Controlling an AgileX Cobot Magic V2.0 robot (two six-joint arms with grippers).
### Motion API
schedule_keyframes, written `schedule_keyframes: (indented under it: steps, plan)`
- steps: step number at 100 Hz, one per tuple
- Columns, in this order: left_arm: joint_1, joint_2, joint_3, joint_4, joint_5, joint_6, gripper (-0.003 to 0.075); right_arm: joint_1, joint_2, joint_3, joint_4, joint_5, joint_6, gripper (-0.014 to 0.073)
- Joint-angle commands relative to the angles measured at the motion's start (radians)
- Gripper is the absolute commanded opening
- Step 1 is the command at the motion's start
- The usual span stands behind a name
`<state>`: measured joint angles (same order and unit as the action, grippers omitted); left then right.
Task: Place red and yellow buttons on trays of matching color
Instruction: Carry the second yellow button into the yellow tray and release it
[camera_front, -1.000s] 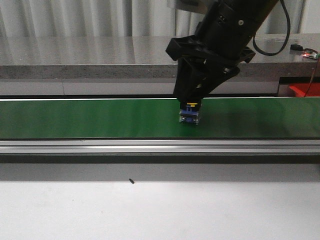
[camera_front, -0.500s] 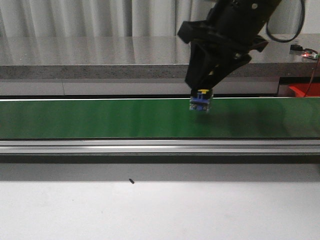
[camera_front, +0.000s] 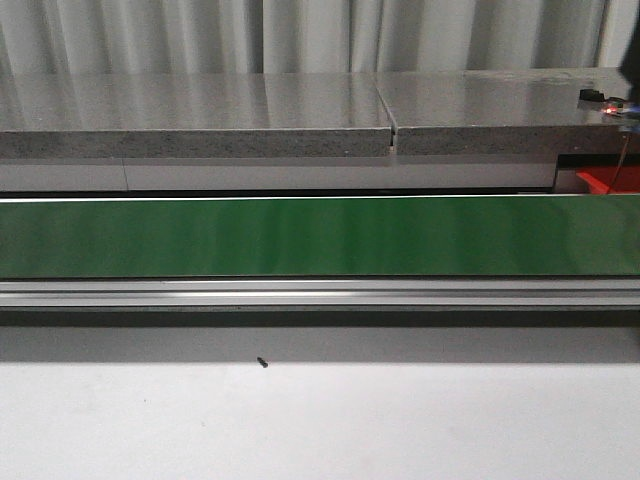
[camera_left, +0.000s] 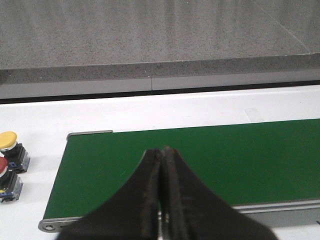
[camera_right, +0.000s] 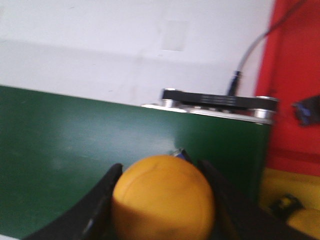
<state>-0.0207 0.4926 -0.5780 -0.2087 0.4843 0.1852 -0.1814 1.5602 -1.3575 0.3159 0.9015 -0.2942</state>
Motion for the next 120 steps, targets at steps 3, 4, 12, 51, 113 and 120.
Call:
schedule_keyframes:
  steps: [3,4,12,51,113,120]
  plan:
    - [-0.006,0.005,-0.027,-0.01,-0.082,-0.001,-0.002,-0.13,-0.053,-0.032,0.01,-0.022,0.0,0.0214]
    - [-0.006,0.005,-0.027,-0.01,-0.082,-0.001,-0.002,-0.146,-0.053,-0.032,0.01,-0.022,0.0,0.0214]
    - [-0.006,0.005,-0.027,-0.01,-0.082,-0.001,-0.002,-0.231,-0.051,-0.032,0.01,-0.022,0.0,0.0214]
    - [-0.006,0.005,-0.027,-0.01,-0.082,-0.001,-0.002,-0.492,0.006,0.026,0.06,-0.173,-0.001,0.0214]
    - [-0.006,0.005,-0.027,-0.01,-0.082,-0.001,-0.002,-0.493,0.134,0.237,0.143,-0.385,-0.02,0.0214]
    - [-0.006,0.005,-0.027,-0.01,-0.082,-0.001,-0.002,-0.492,0.142,0.237,0.15,-0.394,-0.02,0.0214]
